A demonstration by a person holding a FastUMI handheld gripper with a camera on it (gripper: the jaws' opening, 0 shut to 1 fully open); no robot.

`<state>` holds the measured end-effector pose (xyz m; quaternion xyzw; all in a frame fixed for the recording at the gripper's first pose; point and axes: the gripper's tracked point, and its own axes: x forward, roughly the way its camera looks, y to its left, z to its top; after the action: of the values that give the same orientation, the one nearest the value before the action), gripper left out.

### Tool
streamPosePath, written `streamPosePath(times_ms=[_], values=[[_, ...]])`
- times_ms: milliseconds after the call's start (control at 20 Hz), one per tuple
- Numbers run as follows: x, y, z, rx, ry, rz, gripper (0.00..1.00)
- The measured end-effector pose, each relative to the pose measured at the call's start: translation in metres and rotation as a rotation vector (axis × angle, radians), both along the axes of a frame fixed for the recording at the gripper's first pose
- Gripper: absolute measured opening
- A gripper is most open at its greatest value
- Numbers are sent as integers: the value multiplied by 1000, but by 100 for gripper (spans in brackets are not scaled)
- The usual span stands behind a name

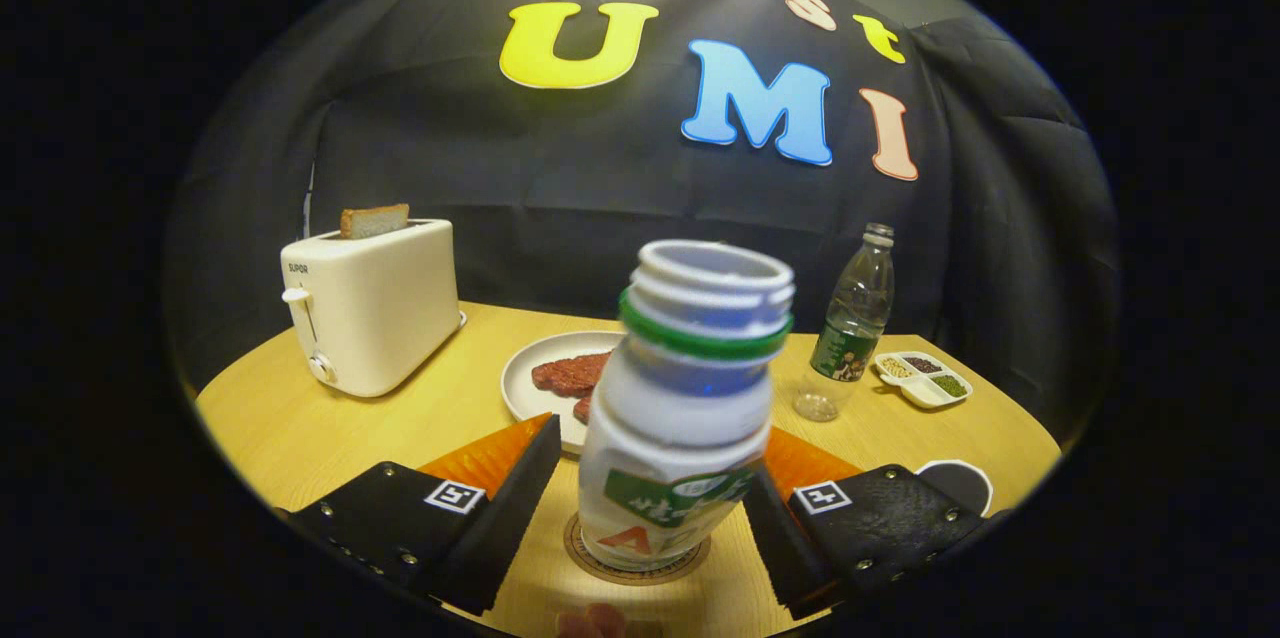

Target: Take the bottle from table, then pour the juice into the cup, finally place the bottle on the coaster

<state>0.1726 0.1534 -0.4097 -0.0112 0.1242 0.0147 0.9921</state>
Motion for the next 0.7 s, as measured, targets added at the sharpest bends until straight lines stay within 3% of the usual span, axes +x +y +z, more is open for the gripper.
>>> streamPosePath(times_ms=[350, 700], values=[[-11, -10, 52, 53, -78, -21, 97], [-36, -40, 184, 75, -205, -11, 96]])
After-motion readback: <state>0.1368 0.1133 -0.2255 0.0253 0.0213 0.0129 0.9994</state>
